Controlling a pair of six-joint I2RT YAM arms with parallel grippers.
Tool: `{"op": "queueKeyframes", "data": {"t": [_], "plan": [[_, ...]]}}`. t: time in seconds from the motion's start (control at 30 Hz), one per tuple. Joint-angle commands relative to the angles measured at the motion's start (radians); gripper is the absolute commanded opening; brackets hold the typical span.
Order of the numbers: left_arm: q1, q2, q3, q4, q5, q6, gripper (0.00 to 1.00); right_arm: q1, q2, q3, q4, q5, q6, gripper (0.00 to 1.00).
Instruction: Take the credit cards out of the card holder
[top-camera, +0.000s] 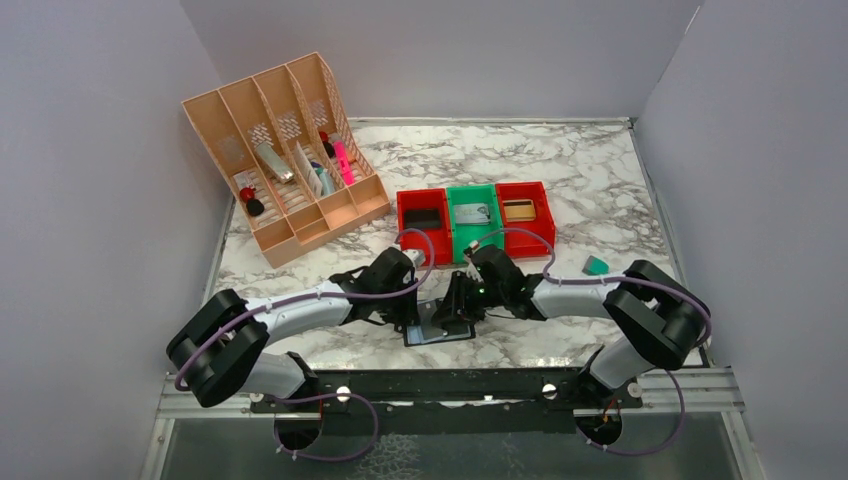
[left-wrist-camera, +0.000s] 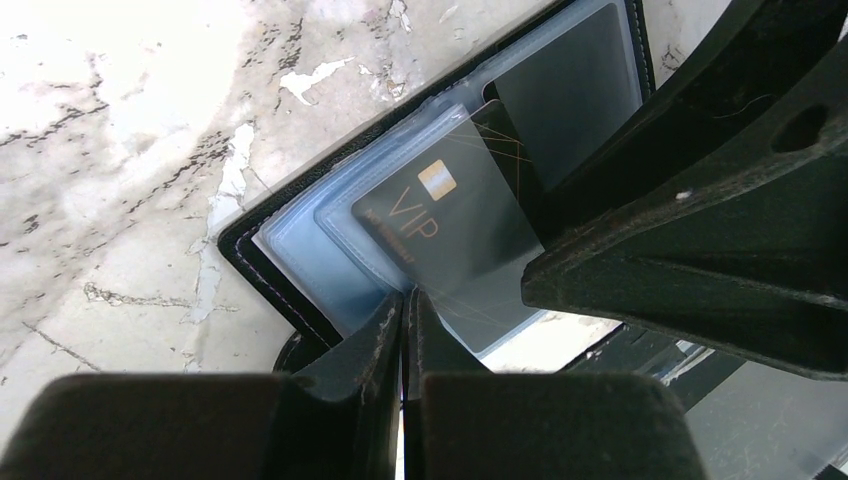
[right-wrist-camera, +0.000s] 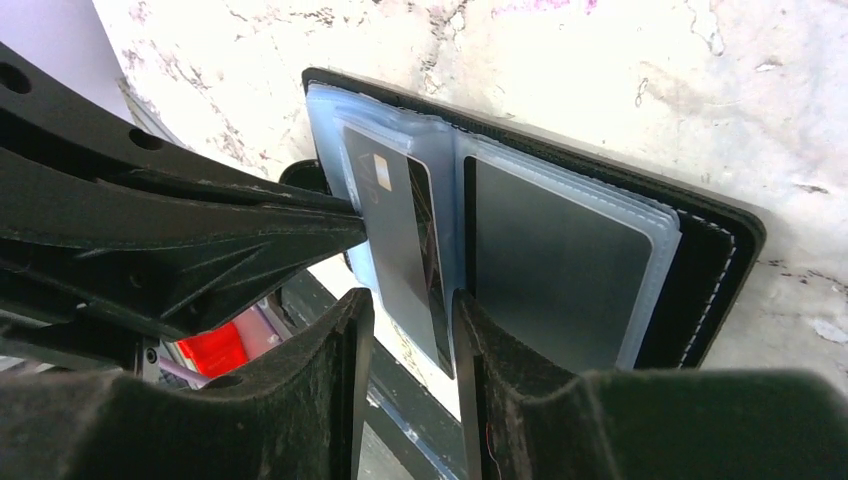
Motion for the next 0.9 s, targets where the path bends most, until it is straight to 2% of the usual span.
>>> {"op": "queueKeyframes", "data": {"t": [0.0,0.13,0.37,0.47,0.7,0.87], "plan": [[-0.004,-0.009,0.006,-0.072,-0.054,0.018,0.06,0.002,-0.032,-0.028,0.013,0.023,0.011,0.40],[-0.004,-0.005,0.011,-0.075,-0.053,0.024,0.06,-0.005,-0.035,-0.068,0.105,-0.017,0.046,0.37],[-0.005,-0.006,0.011,-0.079,-0.057,0.026,0.06,-0.021,-0.075,-0.127,0.124,0.040,0.093,0.29],[-0.004,-0.005,0.009,-0.078,-0.059,0.026,0.06,-0.029,-0.067,-0.156,0.221,-0.019,0.109,0.29],[-0.004,-0.013,0.017,-0.080,-0.050,0.025,0.06,-0.039,-0.005,-0.155,0.296,-0.076,0.123,0.29],[-0.005,-0.029,0.009,-0.082,-0.053,0.021,0.06,-0.057,0.028,-0.167,0.382,-0.109,0.143,0.17]]}}
